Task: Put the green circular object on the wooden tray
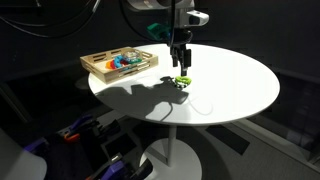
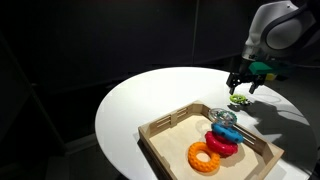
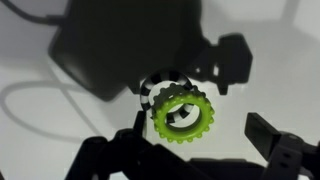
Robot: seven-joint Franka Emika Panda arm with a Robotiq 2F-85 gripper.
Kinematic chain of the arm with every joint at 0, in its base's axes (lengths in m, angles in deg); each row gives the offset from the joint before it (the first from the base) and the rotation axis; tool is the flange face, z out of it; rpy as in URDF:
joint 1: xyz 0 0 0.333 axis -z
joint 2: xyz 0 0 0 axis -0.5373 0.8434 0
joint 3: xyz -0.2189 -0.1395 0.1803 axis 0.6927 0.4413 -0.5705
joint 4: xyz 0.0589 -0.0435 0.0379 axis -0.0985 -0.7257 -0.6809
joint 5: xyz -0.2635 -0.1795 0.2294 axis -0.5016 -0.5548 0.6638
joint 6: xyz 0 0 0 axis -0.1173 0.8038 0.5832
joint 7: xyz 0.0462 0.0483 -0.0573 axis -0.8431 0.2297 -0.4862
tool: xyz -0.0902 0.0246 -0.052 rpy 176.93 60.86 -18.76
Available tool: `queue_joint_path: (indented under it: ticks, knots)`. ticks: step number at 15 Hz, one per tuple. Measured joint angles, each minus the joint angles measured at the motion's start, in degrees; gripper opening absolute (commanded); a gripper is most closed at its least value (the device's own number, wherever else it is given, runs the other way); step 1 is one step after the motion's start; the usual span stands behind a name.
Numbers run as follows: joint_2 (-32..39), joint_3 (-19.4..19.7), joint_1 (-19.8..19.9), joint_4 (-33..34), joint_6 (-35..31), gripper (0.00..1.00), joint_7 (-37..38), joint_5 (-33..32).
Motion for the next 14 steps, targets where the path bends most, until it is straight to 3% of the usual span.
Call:
queue_joint_path:
  ticks: [11,12,13,14]
  knots:
    - [5.3,3.1,-3.0,2.2,-3.0,1.00,0.0,-0.7]
    - [5.5,3.5,-3.3,2.4,-3.0,0.75,0.0,-1.1]
    - [5.7,3.9,-3.5,2.5,-2.9,0.74,0.1,-1.5]
    - [5.9,4.2,-3.7,2.7,-2.9,0.66,0.1,-2.0]
